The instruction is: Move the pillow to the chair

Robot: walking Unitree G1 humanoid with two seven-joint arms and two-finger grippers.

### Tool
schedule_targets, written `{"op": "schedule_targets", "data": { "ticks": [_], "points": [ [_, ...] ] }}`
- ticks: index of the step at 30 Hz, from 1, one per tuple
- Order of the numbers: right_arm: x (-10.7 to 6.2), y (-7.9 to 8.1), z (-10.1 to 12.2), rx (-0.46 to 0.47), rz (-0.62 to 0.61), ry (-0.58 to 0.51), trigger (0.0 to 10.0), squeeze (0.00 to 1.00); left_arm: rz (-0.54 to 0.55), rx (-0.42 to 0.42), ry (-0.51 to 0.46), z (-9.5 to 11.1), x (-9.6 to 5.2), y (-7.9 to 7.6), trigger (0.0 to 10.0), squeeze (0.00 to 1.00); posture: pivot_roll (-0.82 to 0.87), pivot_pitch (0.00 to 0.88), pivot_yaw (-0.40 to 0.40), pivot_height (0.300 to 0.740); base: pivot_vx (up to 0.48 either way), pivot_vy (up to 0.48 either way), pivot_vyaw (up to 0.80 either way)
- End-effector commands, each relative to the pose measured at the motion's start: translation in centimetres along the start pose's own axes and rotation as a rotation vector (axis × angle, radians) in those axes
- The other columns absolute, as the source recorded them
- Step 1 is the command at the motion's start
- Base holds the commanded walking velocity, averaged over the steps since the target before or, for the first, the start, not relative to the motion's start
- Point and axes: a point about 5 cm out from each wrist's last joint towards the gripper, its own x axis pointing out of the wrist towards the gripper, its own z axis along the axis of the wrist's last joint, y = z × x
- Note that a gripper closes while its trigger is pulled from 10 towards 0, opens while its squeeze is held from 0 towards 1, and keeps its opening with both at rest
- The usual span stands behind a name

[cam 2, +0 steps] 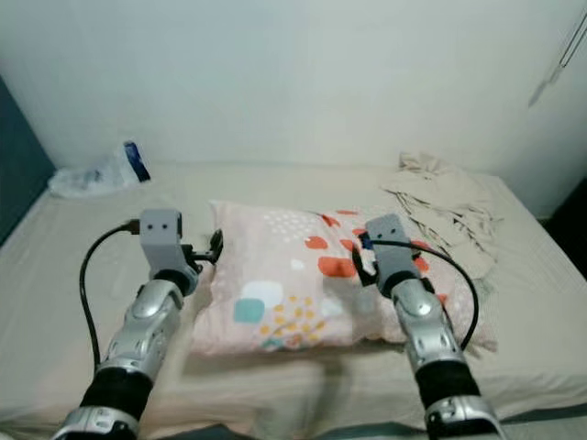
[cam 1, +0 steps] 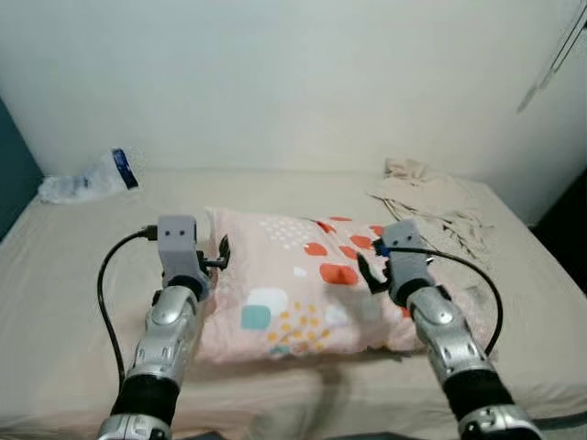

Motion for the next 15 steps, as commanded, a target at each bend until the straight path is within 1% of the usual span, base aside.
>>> {"op": "schedule_targets", "data": {
  "ticks": [1, 2, 3, 4, 5, 6, 7, 8, 9, 10, 11, 13, 15],
  "points": [
    [-0.5, -0.8, -0.3, 0.032, -0.025, 0.011, 10.0, 0.00, -0.022, -0.051, 0.032, -0.6, -0.3, -1.0, 10.0, 0.00, -0.07, 0.107, -0.077, 0.740, 0.000, 0.000, 0.00],
    [-0.5, -0.8, -0.3, 0.032, -0.025, 0.011, 10.0, 0.00, -0.022, -0.051, 0.032, -0.6, -0.3, -1.0, 10.0, 0.00, -0.07, 0.107, -0.077, 0.740, 0.000, 0.000, 0.00],
    [-0.7, -1.2, -0.2, 0.059, -0.040, 0.003, 10.0, 0.00, -0.065, -0.265, 0.067, -0.4, -0.3, -2.0, 10.0, 0.00, -0.07, 0.113, -0.071, 0.740, 0.000, 0.000, 0.00],
    [-0.7, -1.2, -0.2, 0.059, -0.040, 0.003, 10.0, 0.00, -0.065, -0.265, 0.067, -0.4, -0.3, -2.0, 10.0, 0.00, -0.07, 0.113, -0.071, 0.740, 0.000, 0.000, 0.00],
    [-0.8, -1.3, -0.1, 0.074, -0.046, 0.001, 10.0, 0.00, -0.138, -0.399, 0.100, -0.1, -0.3, -2.8, 10.0, 0.00, -0.07, 0.112, -0.065, 0.740, 0.000, 0.000, 0.00],
    [-0.9, -1.5, -0.1, 0.079, -0.048, 0.006, 10.0, 0.00, -0.276, -0.487, 0.167, 0.1, -0.4, -4.0, 10.0, 0.00, -0.08, 0.113, -0.057, 0.740, 0.000, 0.000, 0.00],
    [-0.9, -1.6, -0.1, 0.080, -0.047, 0.010, 10.0, 0.00, -0.373, -0.529, 0.213, 0.2, -0.6, -4.8, 10.0, 0.00, -0.08, 0.113, -0.055, 0.740, 0.000, 0.000, 0.00],
    [-0.9, -1.6, -0.1, 0.080, -0.047, 0.010, 10.0, 0.00, -0.373, -0.529, 0.213, 0.2, -0.6, -4.8, 10.0, 0.00, -0.08, 0.113, -0.055, 0.740, 0.000, 0.000, 0.00],
    [-0.9, -1.8, -0.1, 0.084, -0.050, 0.015, 10.0, 0.00, -0.457, -0.533, 0.255, 0.2, -0.9, -5.3, 10.0, 0.00, -0.08, 0.112, -0.044, 0.740, 0.000, 0.000, 0.00],
    [-1.1, -2.1, -0.3, 0.087, -0.060, 0.022, 10.0, 0.00, -0.519, -0.501, 0.324, -0.5, -0.9, -5.4, 10.0, 0.00, -0.09, 0.112, -0.033, 0.740, 0.000, 0.000, 0.00],
    [-1.1, -2.1, -0.3, 0.087, -0.060, 0.022, 10.0, 0.00, -0.519, -0.501, 0.324, -0.5, -0.9, -5.4, 10.0, 0.00, -0.09, 0.112, -0.033, 0.740, 0.000, 0.000, 0.00],
    [-1.4, -2.4, -0.5, 0.099, -0.076, 0.028, 10.0, 0.00, -0.531, -0.457, 0.378, -1.3, -0.9, -5.1, 10.0, 0.00, -0.10, 0.111, -0.025, 0.740, 0.000, 0.000, 0.00],
    [-1.8, -2.7, -0.6, 0.105, -0.094, 0.028, 10.0, 0.00, -0.532, -0.417, 0.382, -1.7, -0.6, -4.6, 10.0, 0.00, -0.11, 0.111, -0.019, 0.740, 0.000, 0.000, 0.00]
  ]
}}
